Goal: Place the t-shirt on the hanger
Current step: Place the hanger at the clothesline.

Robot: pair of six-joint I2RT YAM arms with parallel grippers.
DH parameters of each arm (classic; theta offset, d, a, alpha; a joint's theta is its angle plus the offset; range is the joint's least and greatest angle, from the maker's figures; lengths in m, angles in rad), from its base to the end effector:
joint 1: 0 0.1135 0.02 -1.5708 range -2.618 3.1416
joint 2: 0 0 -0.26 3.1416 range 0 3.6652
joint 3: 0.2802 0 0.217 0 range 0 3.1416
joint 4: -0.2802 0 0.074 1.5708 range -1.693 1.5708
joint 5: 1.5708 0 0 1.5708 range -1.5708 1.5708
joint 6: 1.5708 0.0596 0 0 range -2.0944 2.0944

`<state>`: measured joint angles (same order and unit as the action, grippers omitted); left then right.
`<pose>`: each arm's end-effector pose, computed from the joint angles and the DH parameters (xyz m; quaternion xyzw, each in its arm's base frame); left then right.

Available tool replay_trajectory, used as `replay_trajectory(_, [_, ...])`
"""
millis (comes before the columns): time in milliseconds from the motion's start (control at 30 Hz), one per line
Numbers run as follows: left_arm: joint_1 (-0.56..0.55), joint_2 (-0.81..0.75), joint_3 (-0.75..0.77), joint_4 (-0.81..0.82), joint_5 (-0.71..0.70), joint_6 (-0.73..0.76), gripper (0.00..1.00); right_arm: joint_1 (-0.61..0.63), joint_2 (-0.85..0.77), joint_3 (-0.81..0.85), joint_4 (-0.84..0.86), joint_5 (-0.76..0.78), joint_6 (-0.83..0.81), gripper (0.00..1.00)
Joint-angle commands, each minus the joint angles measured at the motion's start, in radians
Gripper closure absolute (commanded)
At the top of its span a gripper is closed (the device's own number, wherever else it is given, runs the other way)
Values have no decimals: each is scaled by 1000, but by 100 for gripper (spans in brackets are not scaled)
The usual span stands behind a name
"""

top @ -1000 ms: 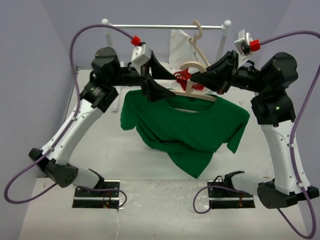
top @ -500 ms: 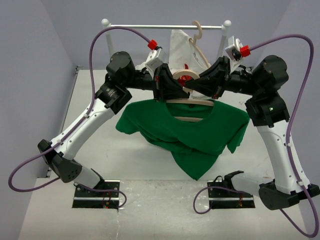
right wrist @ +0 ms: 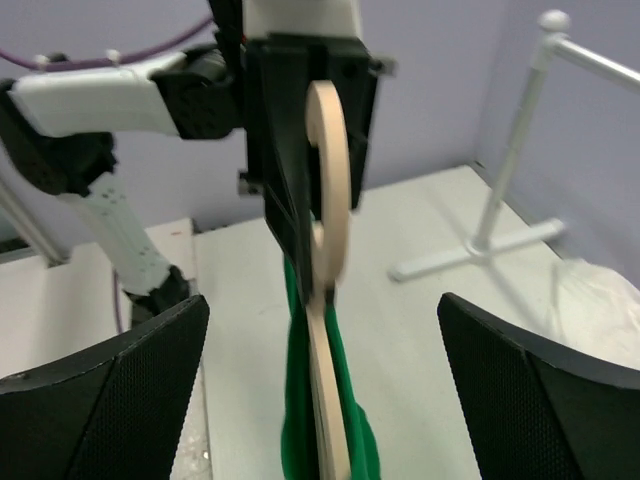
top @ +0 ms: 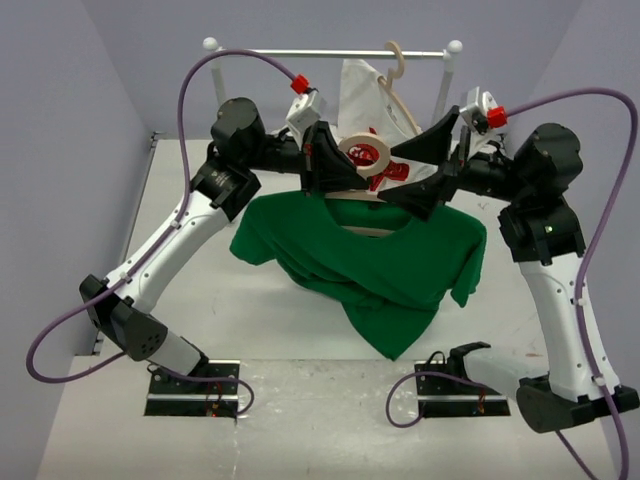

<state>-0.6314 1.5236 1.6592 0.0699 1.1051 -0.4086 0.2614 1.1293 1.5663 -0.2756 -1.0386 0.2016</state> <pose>0.2147 -0.2230 0.4814 0.4644 0.4884 -0.6155 0.4086 0.1561 0.0949 0.5080 -0.3947 0.5508 0.4647 0.5700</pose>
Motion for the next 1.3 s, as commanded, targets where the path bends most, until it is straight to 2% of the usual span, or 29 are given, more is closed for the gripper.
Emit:
replay_trajectory(0, [93,-2,32,41,175,4,100,-142,-115,-61,-116,-53,-88,1])
replay_trajectory(67, [111,-3,37,42,264,5,100,-162,-182,-98,-206,-18,-201,1])
replay_trajectory(200, [125,-20,41,37,304,23,100,-154,-235,-98,-411,-57,-456,1])
replay_trajectory(233, [125,-20,43,37,314,22,100,-150,-236,-97,-421,-46,-471,2])
replay_trajectory(267, [125,-22,47,38,321,22,100,-143,-234,-86,-426,-20,-472,9])
replay_trajectory(300, [126,-21,54,39,331,21,100,-136,-220,-67,-446,0,-472,26])
replay_trajectory(333, [128,-20,59,41,339,19,100,-131,-203,-46,-462,9,-477,32])
replay_trajectory(533, [139,-14,99,51,346,-12,100,-21,-128,20,-616,97,-562,38])
replay_trajectory(800, [139,-8,105,120,329,-69,100,56,-75,34,-629,162,-545,58])
replay_trajectory(833, [139,-7,109,121,320,-76,100,57,-74,32,-620,143,-545,67])
replay_trajectory(900, [141,-1,128,120,299,-87,100,58,-82,18,-553,144,-498,100])
replay_trajectory(967, [148,8,165,108,226,-104,100,58,-99,-13,-472,158,-442,100])
replay_trajectory(1000, [154,15,198,99,180,-113,97,58,-110,-21,-423,166,-408,100])
replay_trajectory(1100, [184,18,319,-34,-27,-93,19,58,-124,-43,-300,244,-271,100])
replay_trajectory(1133, [191,7,352,-107,-150,-66,5,58,-125,-39,-277,276,-238,100])
replay_trajectory(1167, [194,-11,381,-193,-305,-35,0,58,-124,-29,-259,313,-205,100])
replay_trajectory(1200, [194,-36,390,-257,-477,-18,0,58,-119,-13,-256,351,-173,100])
replay_trajectory(1267, [194,-103,355,-336,-979,-19,0,58,-104,25,-265,432,-139,100])
